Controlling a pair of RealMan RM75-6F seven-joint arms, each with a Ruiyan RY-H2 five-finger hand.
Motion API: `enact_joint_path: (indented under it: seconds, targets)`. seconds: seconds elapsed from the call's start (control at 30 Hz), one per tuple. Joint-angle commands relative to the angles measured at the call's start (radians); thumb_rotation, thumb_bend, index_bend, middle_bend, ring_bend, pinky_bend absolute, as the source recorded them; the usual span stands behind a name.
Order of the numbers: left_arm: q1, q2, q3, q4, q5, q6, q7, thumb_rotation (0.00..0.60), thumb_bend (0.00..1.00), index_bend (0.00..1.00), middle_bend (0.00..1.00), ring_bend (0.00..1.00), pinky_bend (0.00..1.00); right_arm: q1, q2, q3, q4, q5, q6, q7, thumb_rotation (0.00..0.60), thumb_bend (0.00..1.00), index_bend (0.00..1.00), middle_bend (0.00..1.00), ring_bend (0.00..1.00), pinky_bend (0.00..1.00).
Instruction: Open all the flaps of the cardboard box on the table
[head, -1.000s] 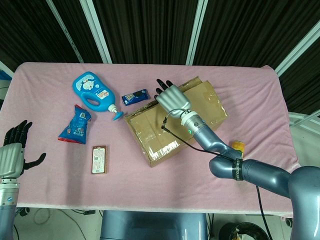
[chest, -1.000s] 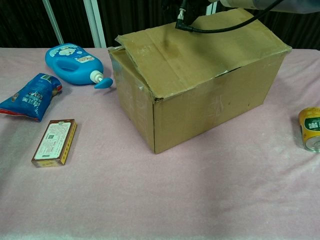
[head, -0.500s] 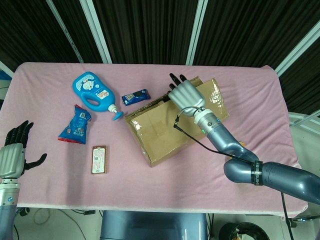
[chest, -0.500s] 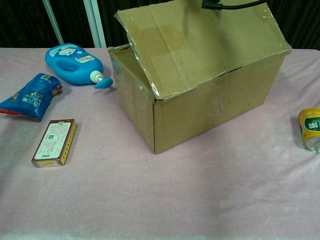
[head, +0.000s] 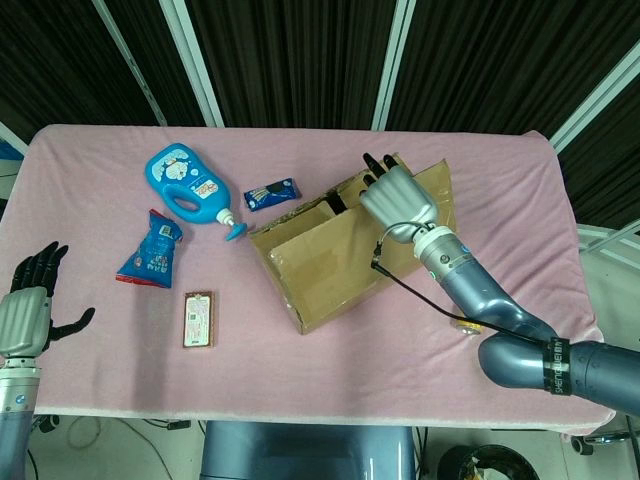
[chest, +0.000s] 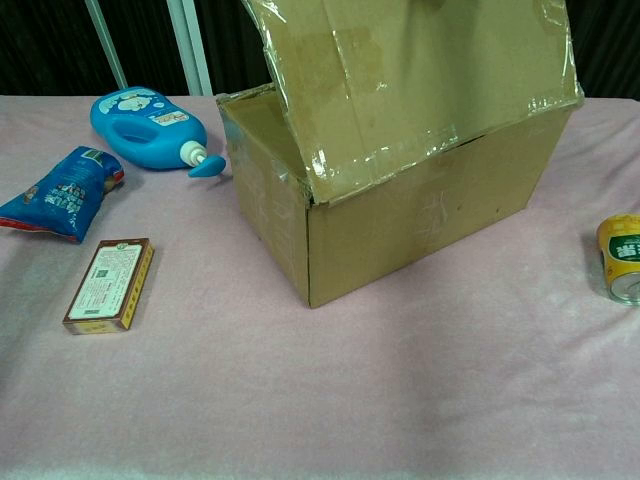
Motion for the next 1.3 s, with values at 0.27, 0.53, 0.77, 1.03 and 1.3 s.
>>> enact_joint_path:
  seconds: [0.27, 0.53, 0.77, 1.03, 1.3]
  targets:
    - [0.001, 0.002, 0.0, -0.002, -0.001, -0.003, 0.003, 0.6, 0.2, 0.04, 0.01, 0.0, 0.0, 0.011, 0.088, -0.033, -0.077, -0.015, 0.015, -0.017, 0.6, 0.89, 0.51, 0.31, 0.08, 0.21]
    - [0.001, 0.003, 0.0, -0.003, -0.002, -0.006, 0.008, 0.6, 0.2, 0.04, 0.01, 0.0, 0.0, 0.017, 0.144, -0.049, -0.111, -0.021, -0.01, -0.016, 0.6, 0.64, 0.44, 0.25, 0.08, 0.21]
    - [0.002, 0.004, -0.001, -0.004, -0.002, -0.005, 0.011, 0.6, 0.2, 0.04, 0.01, 0.0, 0.0, 0.026, 0.223, -0.069, -0.162, -0.023, -0.047, -0.02, 0.6, 0.48, 0.38, 0.22, 0.08, 0.21]
    - [0.004, 0.007, 0.001, -0.007, 0.002, -0.004, 0.012, 0.6, 0.2, 0.04, 0.01, 0.0, 0.0, 0.028, 0.328, -0.079, -0.225, -0.045, -0.101, -0.008, 0.6, 0.39, 0.37, 0.22, 0.08, 0.21]
    - [0.005, 0.009, 0.0, -0.01, 0.0, -0.005, 0.01, 0.6, 0.2, 0.04, 0.01, 0.0, 0.0, 0.026, 0.416, -0.1, -0.265, -0.059, -0.173, 0.003, 0.6, 0.39, 0.36, 0.22, 0.08, 0.21]
